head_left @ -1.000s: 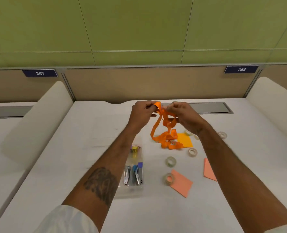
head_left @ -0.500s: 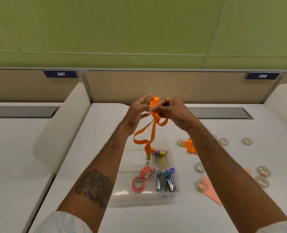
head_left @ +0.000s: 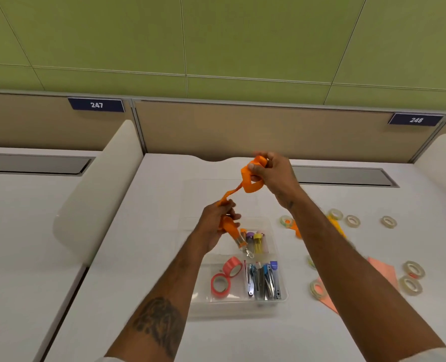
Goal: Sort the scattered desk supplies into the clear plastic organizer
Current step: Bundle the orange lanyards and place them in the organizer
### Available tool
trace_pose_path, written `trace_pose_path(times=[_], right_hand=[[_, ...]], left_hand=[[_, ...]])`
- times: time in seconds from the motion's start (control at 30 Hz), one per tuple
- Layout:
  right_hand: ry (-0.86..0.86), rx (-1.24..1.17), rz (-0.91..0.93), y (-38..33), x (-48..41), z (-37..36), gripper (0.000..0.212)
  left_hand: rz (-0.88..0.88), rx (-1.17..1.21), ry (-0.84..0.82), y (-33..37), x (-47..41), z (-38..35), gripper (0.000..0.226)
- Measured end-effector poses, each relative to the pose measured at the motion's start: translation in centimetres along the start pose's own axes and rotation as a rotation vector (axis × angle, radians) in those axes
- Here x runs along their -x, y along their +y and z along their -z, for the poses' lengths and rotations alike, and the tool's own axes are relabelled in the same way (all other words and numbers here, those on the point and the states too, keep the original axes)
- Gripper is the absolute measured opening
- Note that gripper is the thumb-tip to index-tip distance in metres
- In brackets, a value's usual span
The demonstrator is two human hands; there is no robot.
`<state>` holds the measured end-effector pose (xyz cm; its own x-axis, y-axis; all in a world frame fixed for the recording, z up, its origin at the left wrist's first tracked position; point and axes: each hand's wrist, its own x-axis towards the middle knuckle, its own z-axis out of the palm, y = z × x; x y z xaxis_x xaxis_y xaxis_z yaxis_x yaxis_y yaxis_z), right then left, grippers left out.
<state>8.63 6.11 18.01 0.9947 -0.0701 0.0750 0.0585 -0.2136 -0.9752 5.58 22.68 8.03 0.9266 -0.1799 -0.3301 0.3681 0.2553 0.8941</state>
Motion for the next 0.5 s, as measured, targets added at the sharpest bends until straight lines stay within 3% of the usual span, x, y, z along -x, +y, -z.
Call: trace_pose_path(times=[0.13,0.27,0.33,0.43,0.5], right_hand=[[0.162,0.130,-0.014,3.6,1.2,-1.7,0.016],[0.236,0.157,-0.068,5.7,3.2,-5.2,0.013],[0.179,0.194,-0.059,6.0,4.1,-6.4,0.022],[-0.048,0.237,-0.010,6.0,4.8,-7.1,0.038],[-0.206,0.257,0.012,6.2,4.5,-6.7,0.034]], left_hand=[[0.079,0.407,0.127,0.9,-0.4,-1.0,0.025],[0.065,0.644,0.160,1.4,-0.8,-2.2,0.038],[0.035,0.696,0.192,1.6,-1.0,-2.3,0.041],[0.035,0.728,0.263,1.8,-1.5,-1.9,0.035],[0.056,0.689,0.283,1.8,-1.9,-1.5,0.022]])
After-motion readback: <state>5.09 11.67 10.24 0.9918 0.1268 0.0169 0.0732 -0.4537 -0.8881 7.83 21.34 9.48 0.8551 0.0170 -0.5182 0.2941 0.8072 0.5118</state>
